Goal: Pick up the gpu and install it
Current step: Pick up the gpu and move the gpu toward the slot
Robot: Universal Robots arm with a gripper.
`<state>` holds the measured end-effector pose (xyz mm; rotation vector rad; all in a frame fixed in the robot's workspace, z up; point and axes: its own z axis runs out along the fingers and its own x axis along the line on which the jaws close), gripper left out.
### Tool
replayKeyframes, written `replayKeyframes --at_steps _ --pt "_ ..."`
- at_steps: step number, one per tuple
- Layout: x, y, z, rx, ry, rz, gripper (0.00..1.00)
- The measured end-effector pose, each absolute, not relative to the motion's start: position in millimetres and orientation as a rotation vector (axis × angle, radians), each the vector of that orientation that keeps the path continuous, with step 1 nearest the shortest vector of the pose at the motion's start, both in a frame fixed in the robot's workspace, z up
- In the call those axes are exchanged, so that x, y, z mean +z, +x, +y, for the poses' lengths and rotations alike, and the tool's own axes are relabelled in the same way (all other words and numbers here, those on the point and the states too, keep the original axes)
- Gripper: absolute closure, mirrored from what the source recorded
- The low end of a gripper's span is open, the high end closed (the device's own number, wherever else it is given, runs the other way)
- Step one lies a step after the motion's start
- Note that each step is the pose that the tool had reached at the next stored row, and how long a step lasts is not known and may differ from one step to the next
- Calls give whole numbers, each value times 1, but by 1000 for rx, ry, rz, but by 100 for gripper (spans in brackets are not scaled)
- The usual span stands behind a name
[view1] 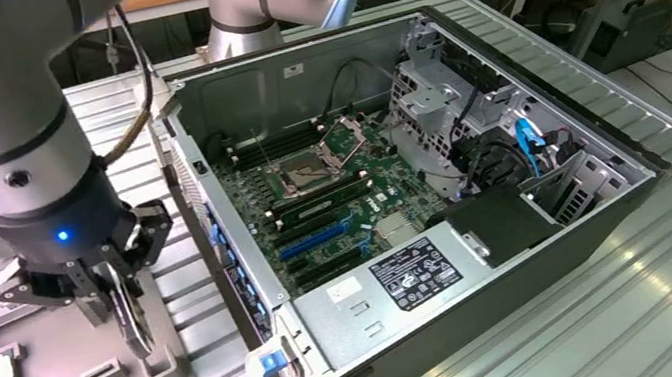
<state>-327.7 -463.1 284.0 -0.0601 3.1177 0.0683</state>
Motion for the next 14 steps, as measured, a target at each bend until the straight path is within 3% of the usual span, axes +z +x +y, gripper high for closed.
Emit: replayKeyframes --at_steps 14 --pt "355 -328 -463 68 -60 3118 72"
